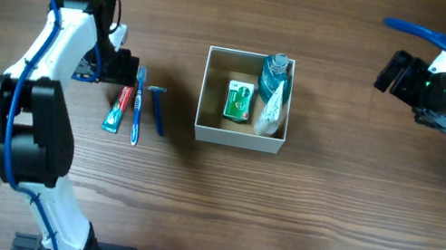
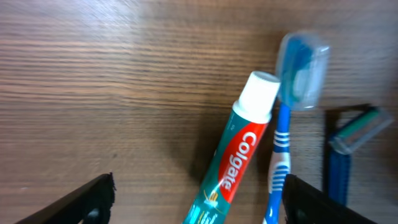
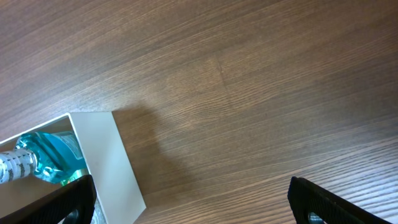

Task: Pack container
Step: 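Lower the left gripper onto the Colgate toothpaste tube and grasp, then carry the toothpaste tube into the box and release, then grasp the blue toothbrush with the left gripper, then place the toothbrush into the box and release, then grasp the blue razor with the left gripper and drop it in the box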

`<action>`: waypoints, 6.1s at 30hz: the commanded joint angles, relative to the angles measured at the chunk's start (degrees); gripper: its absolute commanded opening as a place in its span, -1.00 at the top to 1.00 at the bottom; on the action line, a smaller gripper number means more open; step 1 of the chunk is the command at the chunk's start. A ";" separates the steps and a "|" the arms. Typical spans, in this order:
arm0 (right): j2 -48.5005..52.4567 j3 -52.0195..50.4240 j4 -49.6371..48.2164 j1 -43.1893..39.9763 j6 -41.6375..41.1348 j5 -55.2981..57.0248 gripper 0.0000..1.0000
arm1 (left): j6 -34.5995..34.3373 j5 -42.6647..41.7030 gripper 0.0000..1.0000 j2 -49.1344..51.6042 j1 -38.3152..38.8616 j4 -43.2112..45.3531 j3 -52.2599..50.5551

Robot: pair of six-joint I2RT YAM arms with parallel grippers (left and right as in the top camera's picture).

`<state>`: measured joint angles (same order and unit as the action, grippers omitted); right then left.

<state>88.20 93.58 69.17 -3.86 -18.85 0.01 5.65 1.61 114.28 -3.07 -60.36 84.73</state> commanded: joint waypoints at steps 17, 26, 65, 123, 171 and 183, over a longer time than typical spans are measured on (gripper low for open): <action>0.74 0.46 -0.13 -0.09 -0.81 -0.07 -0.99 | 4.13 -4.55 0.54 3.61 0.17 9.86 -8.98; 0.74 0.46 -0.13 -0.09 -0.81 -0.07 -1.00 | -5.92 -7.43 0.83 -5.07 2.03 -2.01 2.03; 0.74 0.46 -0.13 -0.09 -0.81 -0.07 -0.99 | -21.55 5.70 -0.75 -21.38 16.06 -5.55 4.83; 0.74 0.46 -0.13 -0.09 -0.81 -0.07 -1.00 | -26.45 -3.65 0.92 -11.58 32.63 17.22 2.23; 0.74 0.46 -0.13 -0.09 -0.83 -0.07 -0.99 | -31.12 -3.08 0.77 -4.17 16.33 23.06 -23.37; 0.74 0.46 -0.13 -0.09 -0.81 -0.07 -0.99 | -30.29 -6.05 0.92 -29.86 20.94 10.01 -8.22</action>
<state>88.20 93.58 69.17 -3.86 -18.85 0.01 -25.58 -2.04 92.88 14.44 -51.35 73.01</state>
